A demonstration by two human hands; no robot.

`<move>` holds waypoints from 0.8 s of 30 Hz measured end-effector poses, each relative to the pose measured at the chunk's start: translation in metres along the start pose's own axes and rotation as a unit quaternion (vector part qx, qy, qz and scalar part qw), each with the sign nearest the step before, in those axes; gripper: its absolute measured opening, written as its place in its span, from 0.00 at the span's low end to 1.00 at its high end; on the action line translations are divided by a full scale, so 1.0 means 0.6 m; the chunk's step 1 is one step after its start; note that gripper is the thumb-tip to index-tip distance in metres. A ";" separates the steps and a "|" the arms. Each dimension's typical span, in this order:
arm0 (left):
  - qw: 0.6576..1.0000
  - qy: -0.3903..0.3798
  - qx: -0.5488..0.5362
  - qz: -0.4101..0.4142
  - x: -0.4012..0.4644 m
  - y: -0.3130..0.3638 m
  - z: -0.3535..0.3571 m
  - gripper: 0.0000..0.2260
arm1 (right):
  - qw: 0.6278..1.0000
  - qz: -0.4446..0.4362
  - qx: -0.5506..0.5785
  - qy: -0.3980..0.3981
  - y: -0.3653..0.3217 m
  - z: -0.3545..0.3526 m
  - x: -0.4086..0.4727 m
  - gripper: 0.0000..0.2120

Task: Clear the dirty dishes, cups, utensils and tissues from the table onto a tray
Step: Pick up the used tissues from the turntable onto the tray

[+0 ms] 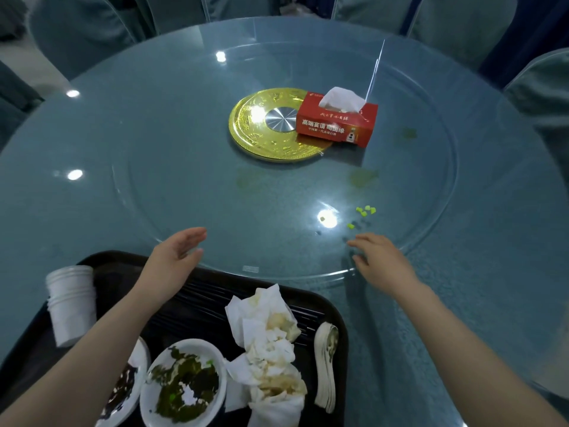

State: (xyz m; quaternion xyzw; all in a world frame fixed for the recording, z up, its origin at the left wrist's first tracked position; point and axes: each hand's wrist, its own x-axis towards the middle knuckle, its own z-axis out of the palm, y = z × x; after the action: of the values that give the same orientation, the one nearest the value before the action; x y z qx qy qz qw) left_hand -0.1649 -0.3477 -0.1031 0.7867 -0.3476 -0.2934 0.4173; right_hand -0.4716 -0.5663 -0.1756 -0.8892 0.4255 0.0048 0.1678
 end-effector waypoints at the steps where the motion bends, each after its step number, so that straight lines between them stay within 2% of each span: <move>1: 1.000 -0.005 0.002 0.001 0.004 -0.001 0.002 0.15 | 1.000 0.019 0.011 0.013 0.003 -0.001 0.006 0.18; 4: 0.999 -0.027 0.029 0.005 0.024 -0.004 0.011 0.16 | 0.998 0.037 0.021 0.040 0.001 -0.005 0.031 0.22; 6: 0.996 -0.048 0.072 0.010 0.040 -0.006 0.022 0.17 | 1.000 0.023 -0.004 0.018 -0.012 -0.005 0.056 0.25; 9: 0.985 -0.076 0.150 0.023 0.064 -0.008 0.044 0.19 | 0.996 -0.041 -0.075 -0.034 -0.037 0.003 0.092 0.30; 11: 0.974 -0.096 0.204 0.035 0.077 -0.004 0.058 0.20 | 0.989 -0.096 -0.102 -0.041 -0.045 0.009 0.106 0.31; 15: 0.949 -0.134 0.277 0.070 0.095 0.006 0.089 0.24 | 0.988 -0.130 -0.079 -0.016 -0.043 0.023 0.109 0.28; 20: 0.932 -0.161 0.315 0.083 0.109 0.010 0.139 0.28 | 0.981 -0.177 -0.070 -0.025 -0.046 0.032 0.103 0.25; 24: 0.904 -0.155 0.386 0.098 0.120 0.016 0.179 0.27 | 0.972 -0.222 -0.026 0.073 -0.064 0.029 0.088 0.21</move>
State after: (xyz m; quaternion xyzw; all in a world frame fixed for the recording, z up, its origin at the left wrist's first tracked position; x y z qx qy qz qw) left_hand -0.2064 -0.4572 -0.1583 0.7929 -0.5692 -0.2122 0.0488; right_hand -0.4061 -0.5786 -0.1886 -0.9636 0.2280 -0.0866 0.1100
